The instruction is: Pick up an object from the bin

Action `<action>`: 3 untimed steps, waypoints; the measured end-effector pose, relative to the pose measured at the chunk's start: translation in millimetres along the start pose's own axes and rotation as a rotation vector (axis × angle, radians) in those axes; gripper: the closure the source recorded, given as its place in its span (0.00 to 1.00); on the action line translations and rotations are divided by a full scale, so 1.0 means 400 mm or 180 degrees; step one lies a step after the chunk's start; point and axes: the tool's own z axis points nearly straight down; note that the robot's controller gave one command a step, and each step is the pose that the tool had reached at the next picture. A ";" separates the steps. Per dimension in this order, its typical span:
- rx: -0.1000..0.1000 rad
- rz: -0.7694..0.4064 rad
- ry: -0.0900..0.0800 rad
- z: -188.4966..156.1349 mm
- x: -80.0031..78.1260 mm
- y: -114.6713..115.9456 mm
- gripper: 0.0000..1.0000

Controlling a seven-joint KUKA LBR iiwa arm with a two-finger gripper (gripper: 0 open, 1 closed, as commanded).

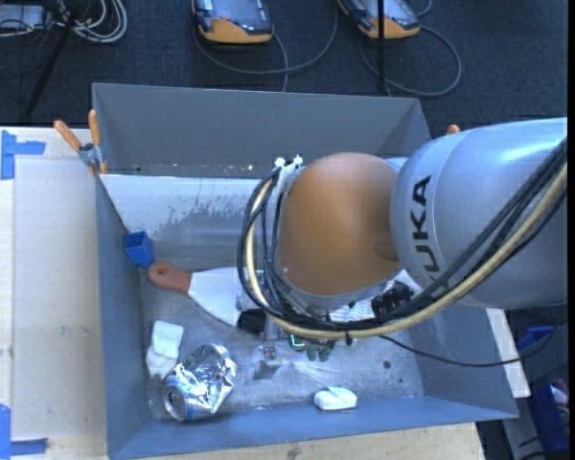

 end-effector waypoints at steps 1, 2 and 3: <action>0.0000 0.0000 0.0000 0.000 0.000 0.000 0.00; -0.0002 -0.0464 -0.0026 0.213 -0.035 0.009 0.00; 0.0003 -0.0806 -0.0011 0.323 -0.034 0.013 1.00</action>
Offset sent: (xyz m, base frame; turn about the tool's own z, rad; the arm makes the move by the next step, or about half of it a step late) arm 0.0246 0.0044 -0.0830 -0.0978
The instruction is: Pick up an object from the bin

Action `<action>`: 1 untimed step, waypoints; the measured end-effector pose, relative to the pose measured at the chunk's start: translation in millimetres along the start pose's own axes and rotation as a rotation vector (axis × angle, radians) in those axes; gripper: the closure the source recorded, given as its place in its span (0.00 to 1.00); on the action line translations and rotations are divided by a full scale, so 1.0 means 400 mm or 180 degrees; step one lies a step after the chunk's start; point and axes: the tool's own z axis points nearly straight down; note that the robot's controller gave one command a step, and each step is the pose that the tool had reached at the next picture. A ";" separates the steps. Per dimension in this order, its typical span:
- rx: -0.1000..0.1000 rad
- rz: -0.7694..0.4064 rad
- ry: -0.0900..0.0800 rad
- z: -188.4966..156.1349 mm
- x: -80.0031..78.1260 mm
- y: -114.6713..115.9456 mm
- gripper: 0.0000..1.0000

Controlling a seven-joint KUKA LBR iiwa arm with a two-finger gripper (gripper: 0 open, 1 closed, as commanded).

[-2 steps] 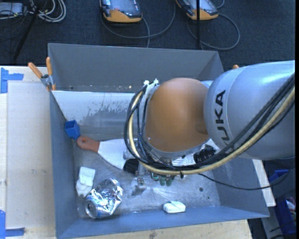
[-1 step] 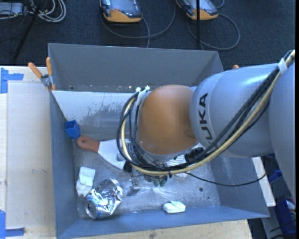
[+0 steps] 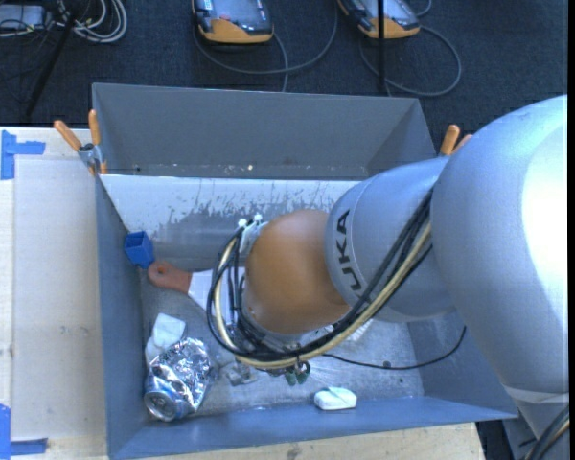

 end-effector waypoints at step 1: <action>-0.0001 0.0003 0.0000 0.000 0.000 0.000 1.00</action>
Offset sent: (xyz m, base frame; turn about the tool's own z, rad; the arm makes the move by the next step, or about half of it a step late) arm 0.0738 -0.0044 0.0991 -0.2537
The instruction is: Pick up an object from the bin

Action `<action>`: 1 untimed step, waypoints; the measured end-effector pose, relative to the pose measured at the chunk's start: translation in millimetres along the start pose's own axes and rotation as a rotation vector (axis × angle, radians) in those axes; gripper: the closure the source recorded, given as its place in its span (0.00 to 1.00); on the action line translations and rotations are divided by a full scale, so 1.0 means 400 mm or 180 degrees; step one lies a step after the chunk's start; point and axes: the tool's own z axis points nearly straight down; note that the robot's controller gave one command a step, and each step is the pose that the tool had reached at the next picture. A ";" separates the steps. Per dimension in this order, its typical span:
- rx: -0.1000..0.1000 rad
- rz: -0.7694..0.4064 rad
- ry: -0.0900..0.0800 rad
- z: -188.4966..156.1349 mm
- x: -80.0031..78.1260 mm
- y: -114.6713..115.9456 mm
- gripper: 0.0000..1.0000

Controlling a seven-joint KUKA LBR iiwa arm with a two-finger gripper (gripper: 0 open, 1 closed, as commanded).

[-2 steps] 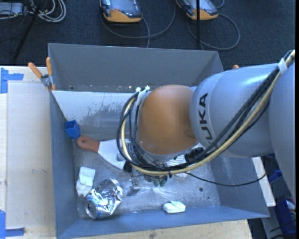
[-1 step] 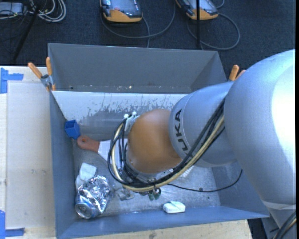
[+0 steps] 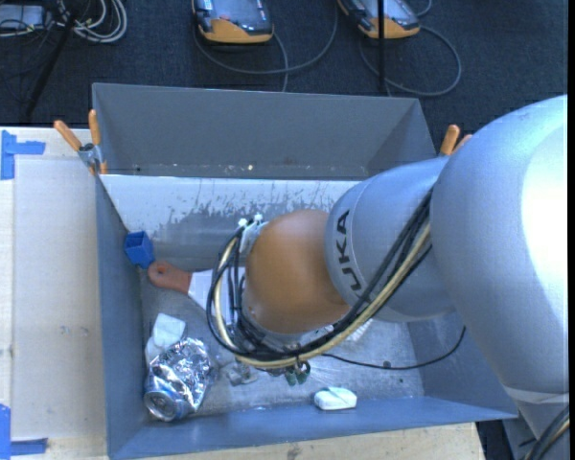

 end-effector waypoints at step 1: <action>-0.0002 -0.0301 -0.0007 -0.073 -0.057 -0.018 1.00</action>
Offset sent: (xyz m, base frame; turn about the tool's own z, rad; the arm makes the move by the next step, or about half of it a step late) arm 0.0970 -0.0221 0.1264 -0.3021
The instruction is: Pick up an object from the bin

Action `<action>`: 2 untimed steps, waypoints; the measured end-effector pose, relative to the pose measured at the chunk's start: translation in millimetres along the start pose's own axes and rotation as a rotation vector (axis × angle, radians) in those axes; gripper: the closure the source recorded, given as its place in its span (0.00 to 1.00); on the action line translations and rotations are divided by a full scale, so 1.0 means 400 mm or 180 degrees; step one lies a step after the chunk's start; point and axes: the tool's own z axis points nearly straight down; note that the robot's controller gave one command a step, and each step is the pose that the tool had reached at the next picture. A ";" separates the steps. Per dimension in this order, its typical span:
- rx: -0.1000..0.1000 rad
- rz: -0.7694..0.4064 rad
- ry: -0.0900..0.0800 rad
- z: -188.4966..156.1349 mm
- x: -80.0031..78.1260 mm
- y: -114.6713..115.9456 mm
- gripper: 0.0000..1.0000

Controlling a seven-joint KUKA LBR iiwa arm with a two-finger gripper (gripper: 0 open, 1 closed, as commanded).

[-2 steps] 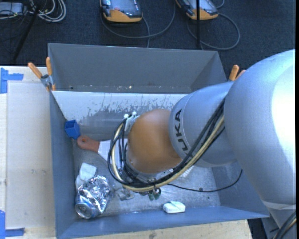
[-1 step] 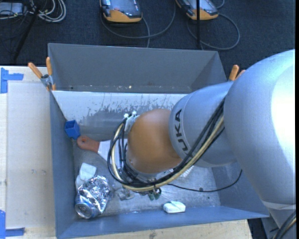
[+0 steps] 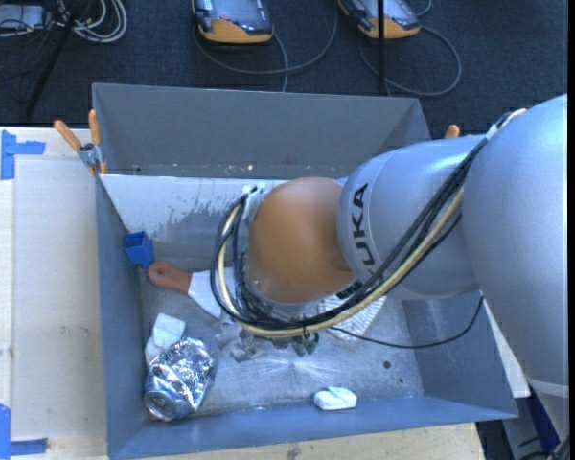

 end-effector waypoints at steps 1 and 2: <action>0.0001 -0.0507 -0.0011 -0.169 -0.105 -0.071 1.00; 0.0008 -0.1295 -0.0010 -0.305 -0.099 0.058 1.00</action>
Offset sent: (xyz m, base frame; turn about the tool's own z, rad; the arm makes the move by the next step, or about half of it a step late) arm -0.0023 0.0859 0.1633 -0.5474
